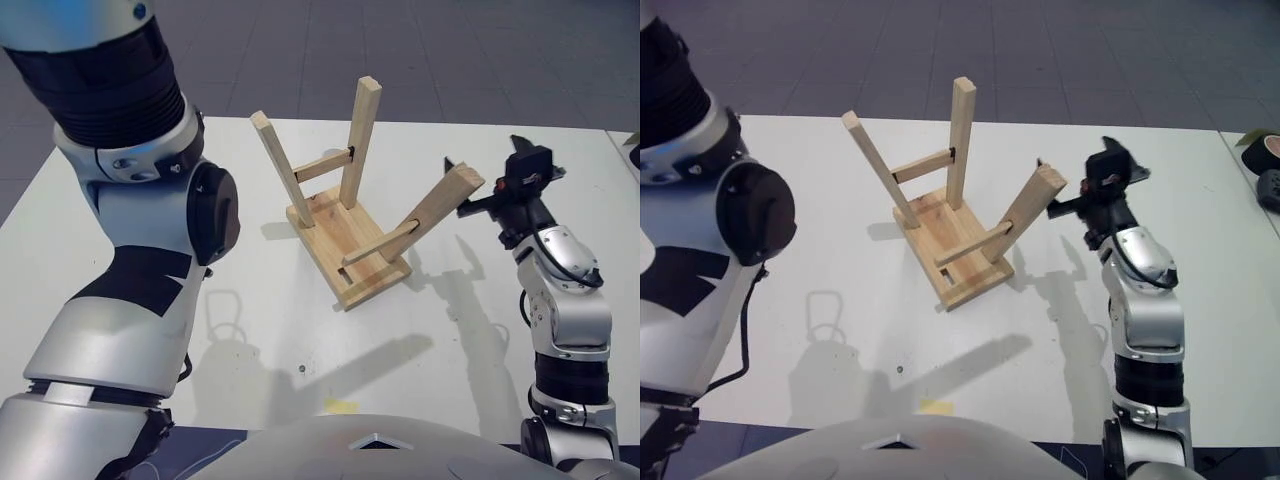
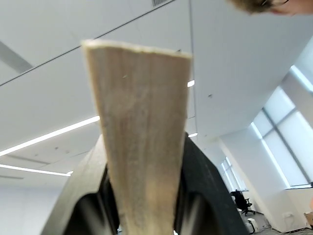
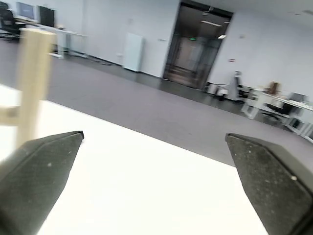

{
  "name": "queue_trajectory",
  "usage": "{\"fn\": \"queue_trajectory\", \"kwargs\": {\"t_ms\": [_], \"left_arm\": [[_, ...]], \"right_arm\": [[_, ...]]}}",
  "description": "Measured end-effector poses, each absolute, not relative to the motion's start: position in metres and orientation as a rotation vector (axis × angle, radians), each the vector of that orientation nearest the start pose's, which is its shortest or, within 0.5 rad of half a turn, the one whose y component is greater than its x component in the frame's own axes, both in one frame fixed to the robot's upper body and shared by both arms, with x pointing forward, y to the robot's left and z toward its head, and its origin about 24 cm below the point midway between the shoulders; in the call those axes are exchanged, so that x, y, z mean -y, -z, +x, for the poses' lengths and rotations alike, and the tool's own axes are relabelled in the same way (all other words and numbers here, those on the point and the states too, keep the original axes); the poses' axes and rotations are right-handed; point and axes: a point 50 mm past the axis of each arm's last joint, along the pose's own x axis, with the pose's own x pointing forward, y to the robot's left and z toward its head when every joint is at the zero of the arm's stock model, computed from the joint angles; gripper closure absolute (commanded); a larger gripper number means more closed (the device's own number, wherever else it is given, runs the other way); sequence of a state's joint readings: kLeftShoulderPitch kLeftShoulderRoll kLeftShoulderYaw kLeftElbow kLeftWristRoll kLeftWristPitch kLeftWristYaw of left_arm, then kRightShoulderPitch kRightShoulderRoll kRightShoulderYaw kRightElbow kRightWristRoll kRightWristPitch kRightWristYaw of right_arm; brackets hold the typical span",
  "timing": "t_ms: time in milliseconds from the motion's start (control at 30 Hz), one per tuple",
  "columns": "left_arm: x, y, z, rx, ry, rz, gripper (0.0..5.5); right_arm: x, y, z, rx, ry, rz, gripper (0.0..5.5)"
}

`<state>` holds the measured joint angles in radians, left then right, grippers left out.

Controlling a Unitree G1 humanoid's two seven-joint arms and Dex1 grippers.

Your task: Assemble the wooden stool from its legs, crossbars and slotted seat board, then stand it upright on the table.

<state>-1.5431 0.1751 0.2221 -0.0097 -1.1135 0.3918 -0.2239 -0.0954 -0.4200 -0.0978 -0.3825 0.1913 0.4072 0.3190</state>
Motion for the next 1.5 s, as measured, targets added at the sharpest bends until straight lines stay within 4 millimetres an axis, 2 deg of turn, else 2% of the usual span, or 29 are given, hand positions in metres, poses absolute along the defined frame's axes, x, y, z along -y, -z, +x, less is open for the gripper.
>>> {"fn": "queue_trajectory", "kwargs": {"t_ms": [100,167,300,400,500,600,733,833,967,1000,1100,1167,1300,1367,1500], "left_arm": [[-0.076,-0.479,0.223,1.056,1.268,-0.606,4.47],[-0.076,-0.481,0.221,1.069,1.274,-0.619,4.47],[-0.076,-0.484,0.218,1.084,1.292,-0.686,4.47],[-0.076,-0.484,0.220,1.069,1.274,-0.716,4.47],[-0.072,-0.484,0.221,1.053,1.284,-0.721,4.47],[-0.076,-0.485,0.220,1.062,1.266,-0.726,4.47],[-0.073,-0.487,0.215,1.072,1.253,-0.685,4.47],[-0.083,-0.488,0.207,1.087,1.272,-0.682,4.47],[-0.095,-0.486,0.205,1.108,1.195,-0.634,4.47],[-0.099,-0.480,0.210,1.096,1.127,-0.573,4.47],[-0.121,-0.440,0.249,0.925,0.860,-0.434,4.47],[-0.143,-0.400,0.273,0.760,0.701,-0.362,4.47],[-0.198,-0.320,0.302,0.421,0.402,-0.202,4.47],[-0.212,-0.296,0.304,0.328,0.351,-0.178,4.47],[-0.225,-0.269,0.294,0.239,0.329,-0.133,4.47]], "right_arm": [[0.178,-0.123,0.242,-0.011,-0.506,-0.226,0.10],[0.167,-0.124,0.234,-0.014,-0.608,-0.220,0.10],[0.154,-0.121,0.225,-0.025,-0.707,-0.206,0.10],[0.156,-0.123,0.224,-0.016,-0.710,-0.197,0.10],[0.172,-0.135,0.222,-0.008,-0.762,-0.150,0.10],[0.182,-0.149,0.206,-0.046,-0.945,-0.137,0.10],[0.188,-0.153,0.191,-0.143,-1.101,-0.138,0.10],[0.182,-0.160,0.195,-0.086,-1.109,-0.107,0.10],[0.161,-0.165,0.201,-0.013,-1.151,-0.076,0.10],[0.155,-0.166,0.202,-0.001,-1.174,-0.071,0.30],[0.146,-0.169,0.204,0.019,-1.227,-0.064,0.76],[0.145,-0.168,0.205,0.014,-1.236,-0.061,1.09],[0.149,-0.162,0.201,-0.029,-1.244,-0.064,1.71],[0.150,-0.160,0.200,-0.041,-1.243,-0.059,2.03],[0.147,-0.158,0.200,-0.038,-1.249,-0.058,2.66]]}}
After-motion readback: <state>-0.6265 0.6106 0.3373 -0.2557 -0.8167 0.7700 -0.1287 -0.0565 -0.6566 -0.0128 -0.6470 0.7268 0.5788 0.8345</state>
